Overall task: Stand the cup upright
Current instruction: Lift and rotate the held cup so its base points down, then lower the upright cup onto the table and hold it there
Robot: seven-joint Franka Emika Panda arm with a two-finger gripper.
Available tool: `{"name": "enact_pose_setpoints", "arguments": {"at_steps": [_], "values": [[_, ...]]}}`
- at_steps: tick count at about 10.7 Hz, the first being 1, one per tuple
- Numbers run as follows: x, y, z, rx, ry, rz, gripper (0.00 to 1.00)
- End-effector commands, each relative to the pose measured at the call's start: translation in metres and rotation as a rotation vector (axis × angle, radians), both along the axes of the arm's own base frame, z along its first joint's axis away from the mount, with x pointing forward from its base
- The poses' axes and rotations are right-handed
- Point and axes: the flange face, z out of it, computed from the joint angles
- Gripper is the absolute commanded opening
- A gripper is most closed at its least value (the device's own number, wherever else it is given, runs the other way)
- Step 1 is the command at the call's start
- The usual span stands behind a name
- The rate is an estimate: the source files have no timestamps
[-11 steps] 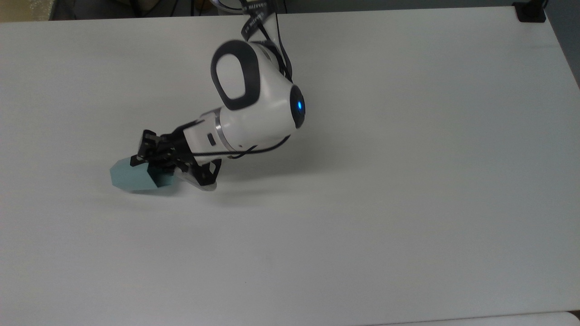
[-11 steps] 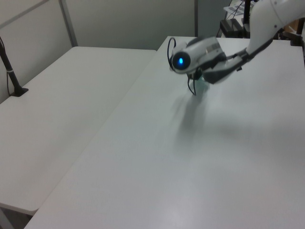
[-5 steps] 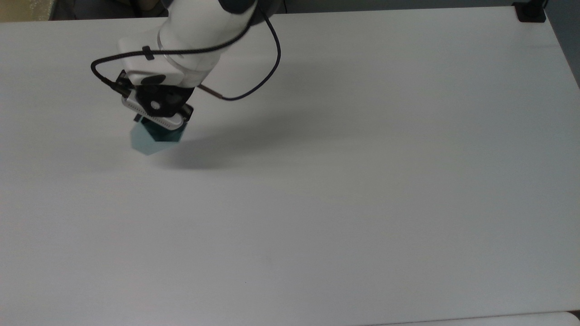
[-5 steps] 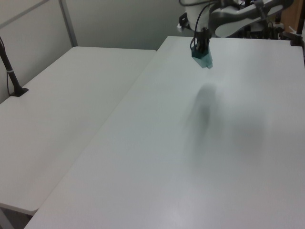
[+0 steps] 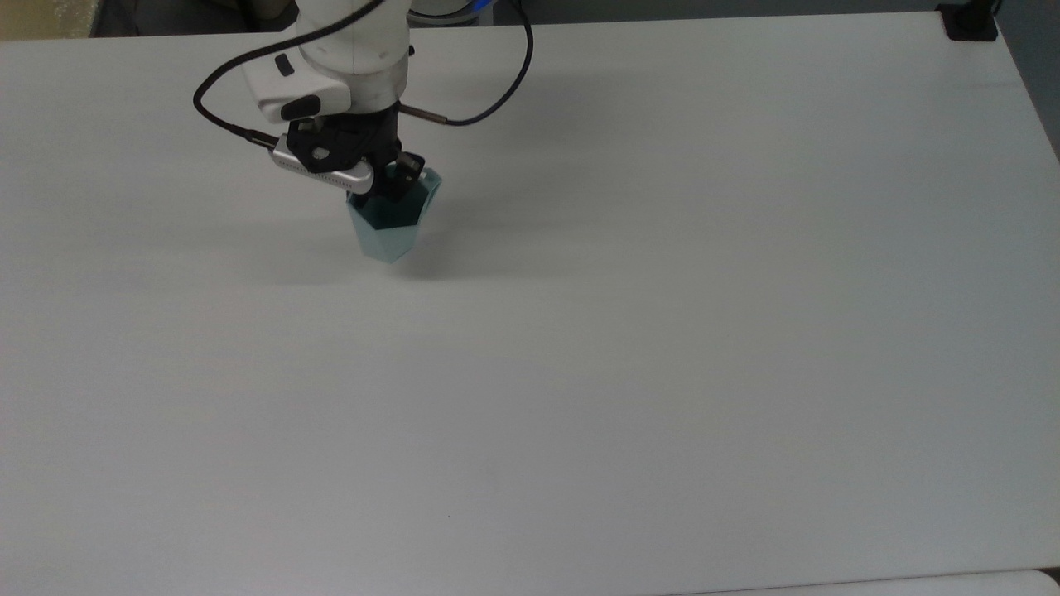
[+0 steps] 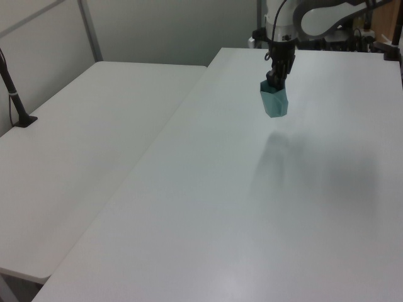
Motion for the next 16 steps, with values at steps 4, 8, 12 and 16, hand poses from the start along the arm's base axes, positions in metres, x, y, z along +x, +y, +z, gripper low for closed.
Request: {"name": "enact_pose_setpoints", "arguments": {"at_steps": [4, 8, 12, 16], "values": [[-0.01, 0.016, -0.064, 0.133, -0.018, -0.009, 0.0], [-0.01, 0.025, -0.073, 0.158, -0.004, -0.015, 0.0], [-0.011, 0.025, -0.063, 0.186, 0.01, -0.022, 1.0], [-0.012, 0.015, 0.012, 0.203, -0.045, -0.031, 1.0]]}}
